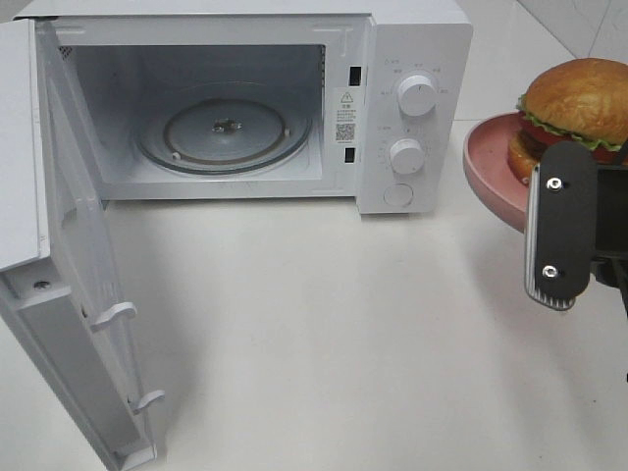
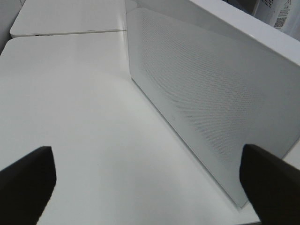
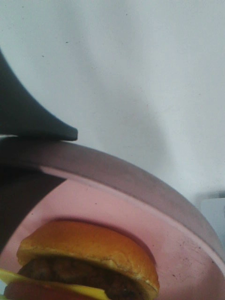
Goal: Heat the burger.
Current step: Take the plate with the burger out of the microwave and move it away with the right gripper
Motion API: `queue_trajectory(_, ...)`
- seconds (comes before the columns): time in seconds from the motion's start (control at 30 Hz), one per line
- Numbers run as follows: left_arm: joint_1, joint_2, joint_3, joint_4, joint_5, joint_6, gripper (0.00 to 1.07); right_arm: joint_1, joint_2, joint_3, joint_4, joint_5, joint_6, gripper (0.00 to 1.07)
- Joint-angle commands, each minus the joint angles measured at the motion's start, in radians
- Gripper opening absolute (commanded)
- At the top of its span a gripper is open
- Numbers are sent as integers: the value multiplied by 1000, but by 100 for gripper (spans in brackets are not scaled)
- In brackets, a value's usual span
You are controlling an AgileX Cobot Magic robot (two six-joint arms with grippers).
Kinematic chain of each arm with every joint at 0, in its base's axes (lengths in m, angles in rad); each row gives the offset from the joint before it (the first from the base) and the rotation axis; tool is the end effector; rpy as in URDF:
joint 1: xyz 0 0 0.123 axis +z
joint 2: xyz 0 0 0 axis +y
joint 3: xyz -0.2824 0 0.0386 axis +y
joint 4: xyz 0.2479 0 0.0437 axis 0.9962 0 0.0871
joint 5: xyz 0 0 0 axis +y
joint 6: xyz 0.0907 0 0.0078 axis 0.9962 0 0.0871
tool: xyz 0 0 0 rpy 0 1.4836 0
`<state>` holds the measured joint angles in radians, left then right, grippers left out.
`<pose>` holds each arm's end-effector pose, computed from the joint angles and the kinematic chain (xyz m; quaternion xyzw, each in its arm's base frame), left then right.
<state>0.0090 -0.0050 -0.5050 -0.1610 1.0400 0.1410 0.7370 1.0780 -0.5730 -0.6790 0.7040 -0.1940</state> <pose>-0.0058 -0.0126 0.2811 0.0582 0.8404 -0.0402 0.5374 0.1606 0.0957 0.2383 -0.5909 0.7319 -0.2006 0.2737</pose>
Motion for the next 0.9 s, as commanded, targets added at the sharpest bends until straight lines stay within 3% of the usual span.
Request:
queue_trajectory(0.03,3,-17,-1,-6,-8,-2,100,-3,-15,-11,-90,34,68,0)
queue_trajectory(0.9,3,-17,-1,-6,-8,-2,100,-3,0,-11,-139,343,585,0)
